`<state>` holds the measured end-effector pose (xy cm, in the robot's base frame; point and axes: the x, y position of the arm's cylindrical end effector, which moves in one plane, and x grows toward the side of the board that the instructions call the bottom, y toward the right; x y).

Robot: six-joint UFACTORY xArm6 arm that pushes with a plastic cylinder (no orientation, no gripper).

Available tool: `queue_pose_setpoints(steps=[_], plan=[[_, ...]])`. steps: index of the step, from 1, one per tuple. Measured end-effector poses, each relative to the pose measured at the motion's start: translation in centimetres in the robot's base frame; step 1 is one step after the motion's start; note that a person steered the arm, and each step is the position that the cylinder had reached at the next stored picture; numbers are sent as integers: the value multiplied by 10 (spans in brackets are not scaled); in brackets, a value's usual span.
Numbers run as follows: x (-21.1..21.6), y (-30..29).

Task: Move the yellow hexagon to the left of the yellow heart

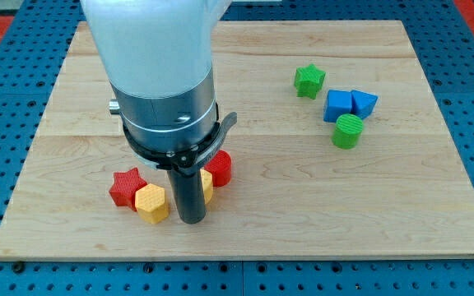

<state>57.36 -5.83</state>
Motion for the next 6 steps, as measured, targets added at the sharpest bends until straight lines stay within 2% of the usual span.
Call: queue_pose_setpoints(steps=[1, 2, 3, 4, 5, 6], plan=[[34, -10], [38, -65], [23, -105], [2, -49], [-19, -17], [17, -12]])
